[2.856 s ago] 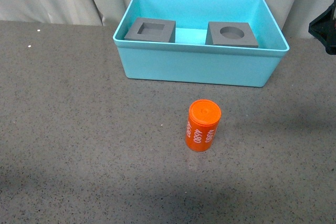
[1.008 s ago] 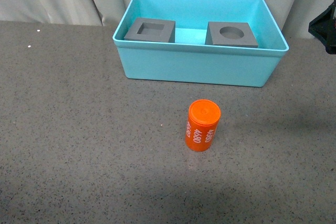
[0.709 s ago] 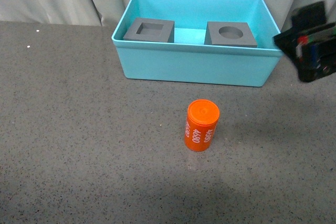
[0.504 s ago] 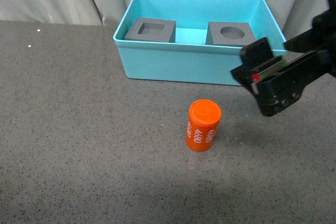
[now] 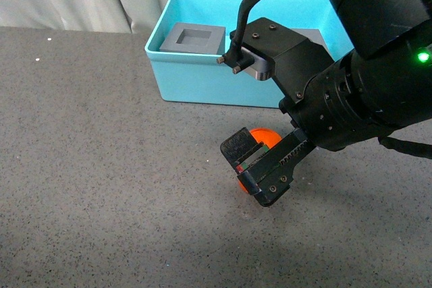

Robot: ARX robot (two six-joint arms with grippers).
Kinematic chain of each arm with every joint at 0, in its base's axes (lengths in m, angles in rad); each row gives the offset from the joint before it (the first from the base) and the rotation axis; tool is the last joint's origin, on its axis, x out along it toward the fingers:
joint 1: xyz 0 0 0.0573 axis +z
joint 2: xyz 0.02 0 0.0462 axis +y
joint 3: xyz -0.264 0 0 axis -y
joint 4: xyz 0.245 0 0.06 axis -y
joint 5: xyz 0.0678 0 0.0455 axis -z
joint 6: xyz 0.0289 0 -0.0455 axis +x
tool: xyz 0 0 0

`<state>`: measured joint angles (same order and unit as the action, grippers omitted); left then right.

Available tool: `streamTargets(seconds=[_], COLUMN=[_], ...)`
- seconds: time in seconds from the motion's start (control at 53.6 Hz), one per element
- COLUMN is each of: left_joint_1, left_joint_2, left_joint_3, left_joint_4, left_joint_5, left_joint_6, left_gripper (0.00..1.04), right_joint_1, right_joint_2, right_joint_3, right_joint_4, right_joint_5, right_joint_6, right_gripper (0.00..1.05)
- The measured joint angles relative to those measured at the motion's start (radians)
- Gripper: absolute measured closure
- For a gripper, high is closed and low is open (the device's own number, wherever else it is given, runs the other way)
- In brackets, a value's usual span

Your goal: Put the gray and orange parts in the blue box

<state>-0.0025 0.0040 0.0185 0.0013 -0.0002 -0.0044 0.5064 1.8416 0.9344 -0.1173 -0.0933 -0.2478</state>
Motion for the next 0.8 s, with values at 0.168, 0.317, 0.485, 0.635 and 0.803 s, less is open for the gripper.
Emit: streamTargets(seconds=[0.168,0.317,0.485,0.635,0.803], left_joint_1=[0.0,0.0,0.0,0.0,0.0], left_joint_2=[0.0,0.0,0.0,0.0,0.0], left_joint_3=[0.0,0.0,0.0,0.0,0.0], left_joint_4=[0.0,0.0,0.0,0.0,0.0], left_joint_5=[0.0,0.0,0.0,0.0,0.0], left_joint_6=[0.0,0.0,0.0,0.0,0.0], left_gripper=[0.07,0.07,0.07,0.07,0.07], right_joint_1=[0.007,0.013,0.013,0.013,0.008], right_joint_2=[0.066,0.113,0.14,0.143,0.128], right_joint_3=[0.048,0.079,0.092,0.1,0.104], right_joint_4=[-0.021,-0.026,-0.042,-0.045,-0.058], right_joint_5=[-0.007,-0.008,0.013,0.02,0.032], right_joint_6=[0.032,0.077,0.1,0.108,0.109], right_gripper=[0.1,0.1,0.29,0.52,0.6])
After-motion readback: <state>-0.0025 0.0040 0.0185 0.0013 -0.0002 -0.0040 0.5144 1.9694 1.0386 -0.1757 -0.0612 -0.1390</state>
